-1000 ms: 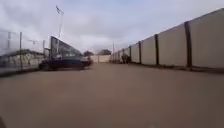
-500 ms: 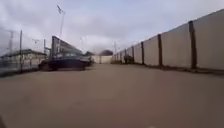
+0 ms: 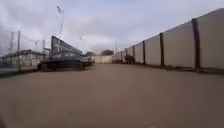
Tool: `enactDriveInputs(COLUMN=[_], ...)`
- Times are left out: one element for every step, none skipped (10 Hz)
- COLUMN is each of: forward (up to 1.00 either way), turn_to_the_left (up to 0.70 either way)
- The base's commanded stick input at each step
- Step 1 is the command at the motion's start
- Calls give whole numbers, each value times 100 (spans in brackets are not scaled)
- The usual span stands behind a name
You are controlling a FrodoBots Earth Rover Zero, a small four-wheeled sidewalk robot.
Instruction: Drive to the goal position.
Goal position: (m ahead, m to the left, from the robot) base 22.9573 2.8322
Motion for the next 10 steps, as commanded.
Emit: enactDriveInputs(forward=[50, 50, 50, 50, 50, 50, 50, 50, 50, 50], turn_to_the_left=[0, 0, 0, 0, 0, 0, 0, 0, 0, 0])
